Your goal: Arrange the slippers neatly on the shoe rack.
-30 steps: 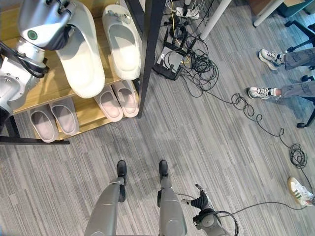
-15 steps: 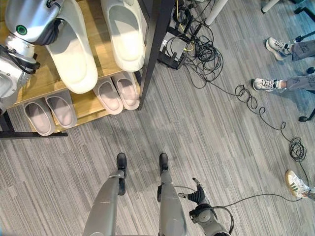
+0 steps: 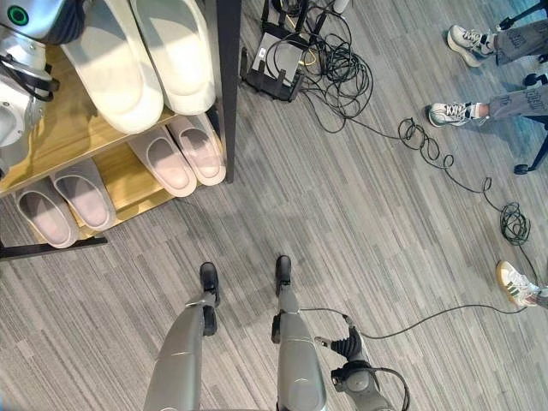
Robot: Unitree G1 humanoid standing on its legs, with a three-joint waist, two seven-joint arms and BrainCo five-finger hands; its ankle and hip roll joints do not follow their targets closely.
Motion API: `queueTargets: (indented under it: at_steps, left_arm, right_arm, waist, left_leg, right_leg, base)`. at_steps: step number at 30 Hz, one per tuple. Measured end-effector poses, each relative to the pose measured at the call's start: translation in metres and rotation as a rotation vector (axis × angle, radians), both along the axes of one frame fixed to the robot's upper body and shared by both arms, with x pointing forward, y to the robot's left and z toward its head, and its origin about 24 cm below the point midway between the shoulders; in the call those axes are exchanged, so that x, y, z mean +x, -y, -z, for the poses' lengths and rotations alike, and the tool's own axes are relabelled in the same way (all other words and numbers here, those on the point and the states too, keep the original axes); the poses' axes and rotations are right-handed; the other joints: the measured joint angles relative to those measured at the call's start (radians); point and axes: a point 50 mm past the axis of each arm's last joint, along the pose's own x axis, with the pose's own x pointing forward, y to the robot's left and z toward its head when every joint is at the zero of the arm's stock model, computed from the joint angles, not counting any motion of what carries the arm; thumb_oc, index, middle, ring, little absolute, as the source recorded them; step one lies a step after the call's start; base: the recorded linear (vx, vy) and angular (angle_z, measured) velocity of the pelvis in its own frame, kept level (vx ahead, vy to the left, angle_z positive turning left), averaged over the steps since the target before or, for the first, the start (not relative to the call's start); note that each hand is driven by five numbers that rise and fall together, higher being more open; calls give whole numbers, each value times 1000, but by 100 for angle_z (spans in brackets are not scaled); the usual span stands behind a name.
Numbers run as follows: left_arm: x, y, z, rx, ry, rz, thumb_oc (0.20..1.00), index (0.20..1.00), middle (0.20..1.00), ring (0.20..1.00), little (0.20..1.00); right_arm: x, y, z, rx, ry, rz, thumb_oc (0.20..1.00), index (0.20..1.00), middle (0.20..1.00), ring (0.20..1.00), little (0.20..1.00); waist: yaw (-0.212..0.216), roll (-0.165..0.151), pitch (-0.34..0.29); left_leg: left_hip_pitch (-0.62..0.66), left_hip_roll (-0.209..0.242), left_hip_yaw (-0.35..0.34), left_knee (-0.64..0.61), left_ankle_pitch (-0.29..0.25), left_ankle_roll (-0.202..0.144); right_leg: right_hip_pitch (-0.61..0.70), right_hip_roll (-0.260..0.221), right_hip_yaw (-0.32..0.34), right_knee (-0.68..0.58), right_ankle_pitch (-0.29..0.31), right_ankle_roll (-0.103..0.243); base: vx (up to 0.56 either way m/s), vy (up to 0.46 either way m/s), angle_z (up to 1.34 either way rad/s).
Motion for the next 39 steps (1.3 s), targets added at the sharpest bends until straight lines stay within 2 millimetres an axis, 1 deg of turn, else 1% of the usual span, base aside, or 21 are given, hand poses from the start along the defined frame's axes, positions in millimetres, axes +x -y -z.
queueTargets:
  at_steps: [3,5,6,7,10,12,13,16,18,21,24,26,27,29,31,35,37,39]
  left_arm:
    - [4,-3,3,-13,-22,-28,200,200,200,200,200]
    - [7,-3,4,-16,-38,-42,200,200,200,200,200]
    - [10,-1,4,-10,-48,-55,489,489,489,489,489]
    - [10,-1,3,-7,-48,-56,1000,1000,1000,1000,1000]
    - [12,1,0,2,-58,-76,1000,1000,1000,1000,1000]
    - [22,0,-1,33,-132,-195,1000,1000,1000,1000,1000]
    - [21,-2,-6,31,-122,-214,1000,1000,1000,1000,1000]
    - [18,-7,-11,10,-106,-225,1000,1000,1000,1000,1000]
    - [16,-7,-13,3,-95,-222,1000,1000,1000,1000,1000]
    - [15,-8,-15,-10,-88,-215,1000,1000,1000,1000,1000]
    - [10,-12,-21,-144,-63,-156,1000,1000,1000,1000,1000]
    - [6,-11,-25,-203,-46,-103,1000,1000,1000,1000,1000]
    - [-1,-8,-27,-290,-29,2,1000,1000,1000,1000,1000]
    - [-3,-9,-26,-362,-19,67,1000,1000,1000,1000,1000]
    - [-2,-7,-26,-445,-31,131,1000,1000,1000,1000,1000]
    - [10,13,-15,-533,-117,245,1000,1000,1000,1000,1000]
    - [16,14,-5,-547,-166,237,1000,1000,1000,1000,1000]
    - [23,7,7,-579,-214,192,1000,1000,1000,1000,1000]
  right_arm:
    - [2,0,-1,0,5,-1,1000,1000,1000,1000,1000]
    - [3,-1,-1,0,9,-5,1000,1000,1000,1000,1000]
    - [4,-2,-2,2,12,-10,1000,1000,1000,1000,1000]
    - [7,-3,-3,5,18,-17,1000,1000,1000,1000,1000]
    - [11,-8,-4,9,30,-46,1000,1000,1000,1000,1000]
    - [17,-14,-8,30,54,-68,1000,1000,1000,1000,1000]
    - [17,-14,-8,37,51,-72,1000,1000,1000,1000,1000]
    - [16,-15,-7,47,44,-78,1000,1000,1000,1000,1000]
    - [16,-14,-7,60,42,-71,1000,1000,1000,1000,1000]
    - [16,-15,-7,69,37,-79,1000,1000,1000,1000,1000]
    - [16,-19,-6,81,28,-96,1000,1000,1000,1000,1000]
    - [14,-20,-5,82,19,-105,1000,1000,1000,1000,1000]
    - [13,-20,-3,85,4,-104,1000,1000,1000,1000,1000]
    - [10,-18,-1,81,-20,-98,1000,1000,1000,1000,1000]
    - [7,-16,1,74,-43,-90,1000,1000,1000,1000,1000]
    - [7,-15,3,69,-68,-70,1000,1000,1000,1000,1000]
    - [11,-15,3,63,-72,-74,1000,1000,1000,1000,1000]
    - [12,-14,3,59,-76,-75,1000,1000,1000,1000,1000]
  waist:
    - [-10,0,0]
    - [-14,-1,-1]
    - [-11,-2,-1]
    - [-11,-3,-2]
    - [-6,-4,-3]
    - [0,-5,-4]
    - [-1,-5,-4]
    - [2,-2,-6]
    - [16,-2,-6]
    - [31,3,-9]
    - [35,4,-9]
    - [48,4,-9]
    - [65,7,-10]
    - [82,11,-13]
    - [87,18,-16]
    - [100,22,-18]
    - [97,25,-19]
    - [97,31,-21]
  left_leg:
    - [0,1,-3,3,-2,-4]
    - [-1,-1,-4,3,-3,-4]
    - [-1,-2,-4,3,-3,-4]
    - [-1,-3,-5,3,-3,-4]
    - [-1,-3,-4,3,-2,-3]
    - [-8,-5,-5,5,0,1]
    - [-19,-5,-10,5,5,3]
    - [-19,3,-13,-8,12,5]
    - [-18,4,-19,-14,18,-4]
    - [-12,5,-22,-20,23,-8]
    - [3,1,-25,-31,28,-9]
    - [27,-1,-26,-38,28,-9]
    - [53,-4,-28,-57,36,-10]
    - [67,-8,-34,-70,43,-18]
    - [71,-15,-48,-92,57,-28]
    - [74,-22,-47,-97,66,-27]
    - [74,-23,-45,-97,68,-25]
    - [74,-22,-45,-100,71,-22]
  right_leg:
    - [0,8,1,0,19,-9]
    - [0,6,1,0,23,-9]
    - [1,4,1,0,24,-9]
    - [1,3,1,1,26,-9]
    - [1,-2,1,1,34,-9]
    - [4,-7,0,-1,24,-6]
    - [-3,-6,-4,-3,8,-2]
    - [-14,-1,-5,15,7,-4]
    - [-25,5,-6,29,2,-14]
    - [-24,9,-8,29,6,-17]
    - [-10,5,-11,29,6,-17]
    - [13,2,-13,26,5,-17]
    - [33,-2,-15,26,2,-15]
    - [45,-1,-18,25,-3,-19]
    - [46,-4,-28,25,-5,-22]
    - [46,-11,-26,28,-5,-22]
    - [44,-12,-24,28,-4,-22]
    - [44,-10,-24,25,-3,-23]
  base:
    - [0,0,0]
    - [5,0,2]
    - [8,-1,4]
    - [9,4,3]
    - [0,0,0]
    - [-28,-34,7]
    - [-19,-34,7]
    - [-5,-9,1]
    - [0,0,0]
    - [0,0,0]
    - [-5,-13,6]
    - [-31,-29,8]
    - [-48,-37,10]
    - [-49,-19,12]
    - [-36,-13,17]
    - [-44,-11,3]
    - [-34,-31,-2]
    - [-13,-20,-1]
